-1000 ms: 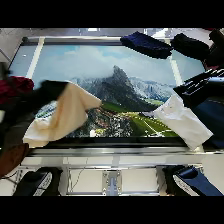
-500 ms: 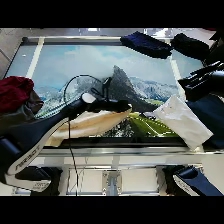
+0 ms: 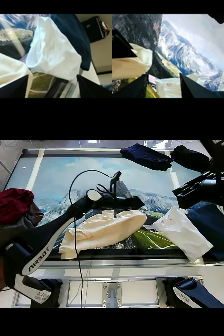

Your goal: Fold the shirts.

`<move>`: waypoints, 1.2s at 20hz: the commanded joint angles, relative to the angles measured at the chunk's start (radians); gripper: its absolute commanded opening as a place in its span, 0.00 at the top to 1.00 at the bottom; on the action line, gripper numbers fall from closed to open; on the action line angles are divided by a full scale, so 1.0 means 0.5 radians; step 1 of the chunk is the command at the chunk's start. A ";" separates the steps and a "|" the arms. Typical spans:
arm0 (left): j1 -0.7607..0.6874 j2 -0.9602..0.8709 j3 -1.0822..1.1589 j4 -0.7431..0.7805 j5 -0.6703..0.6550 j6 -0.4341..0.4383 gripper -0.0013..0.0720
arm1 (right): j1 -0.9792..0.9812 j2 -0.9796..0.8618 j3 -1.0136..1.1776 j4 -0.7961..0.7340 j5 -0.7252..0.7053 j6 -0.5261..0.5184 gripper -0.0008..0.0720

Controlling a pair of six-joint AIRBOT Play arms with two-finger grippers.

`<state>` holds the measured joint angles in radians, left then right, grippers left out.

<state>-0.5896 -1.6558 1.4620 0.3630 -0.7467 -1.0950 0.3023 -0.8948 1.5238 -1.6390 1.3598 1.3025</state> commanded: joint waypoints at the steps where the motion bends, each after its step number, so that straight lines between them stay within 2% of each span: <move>1: 0.255 0.059 0.034 0.122 -0.242 0.005 0.02 | -0.002 -0.082 0.000 -0.040 0.002 -0.014 0.39; 2: 0.410 0.102 0.034 0.230 -0.376 -0.006 0.02 | -0.004 -0.097 0.000 -0.076 0.005 -0.024 0.38; 3: 0.586 0.147 0.034 0.388 -0.528 -0.115 0.02 | -0.022 -0.110 0.000 -0.083 0.004 -0.024 0.39; 5: 0.933 0.221 0.032 0.761 -0.842 -0.520 0.03 | -0.086 -0.135 -0.003 -0.076 0.005 -0.022 0.39; 6: 1.100 0.254 0.026 0.947 -1.005 -0.653 0.03 | -0.115 -0.151 -0.004 -0.062 0.005 -0.021 0.39; 8: 1.344 0.341 -0.052 1.133 -1.256 -0.713 0.03 | -0.158 -0.205 -0.004 -0.008 0.017 -0.021 0.38; 10: 1.465 0.524 -0.306 1.175 -1.322 -0.711 0.04 | -0.160 -0.284 -0.004 0.068 0.027 -0.021 0.39; 12: 1.478 0.802 -0.703 1.271 -1.186 -0.713 0.04 | -0.160 -0.378 -0.004 0.197 0.027 -0.021 0.38; 14: 1.479 1.118 -1.156 1.295 -0.922 -0.768 0.04 | -0.160 -0.480 -0.004 0.311 0.027 -0.021 0.38; 15: 1.480 1.242 -1.338 1.295 -0.765 -0.840 0.04 | -0.160 -0.523 -0.004 0.354 0.027 -0.021 0.39; 17: 1.479 1.418 -1.643 1.294 -0.438 -1.125 0.04 | -0.160 -0.596 -0.004 0.428 0.023 -0.021 0.39; 18: 1.477 1.453 -1.753 1.293 -0.318 -1.234 0.04 | -0.160 -0.626 -0.004 0.457 0.022 -0.021 0.39; 19: 1.477 1.447 -1.822 1.289 -0.259 -1.269 0.04 | -0.159 -0.648 -0.004 0.465 0.021 -0.021 0.39; 22: 1.477 1.316 -1.892 1.125 -0.060 -1.257 0.04 | -0.159 -0.689 -0.004 0.464 0.002 -0.021 0.39; 24: 1.477 1.204 -1.891 0.928 0.123 -1.176 0.04 | -0.159 -0.694 -0.004 0.466 -0.030 -0.021 0.39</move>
<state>0.1474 -1.0134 0.5591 0.9291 -0.8349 -1.6814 0.2226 -1.2259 1.5219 -1.4208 1.3617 1.2922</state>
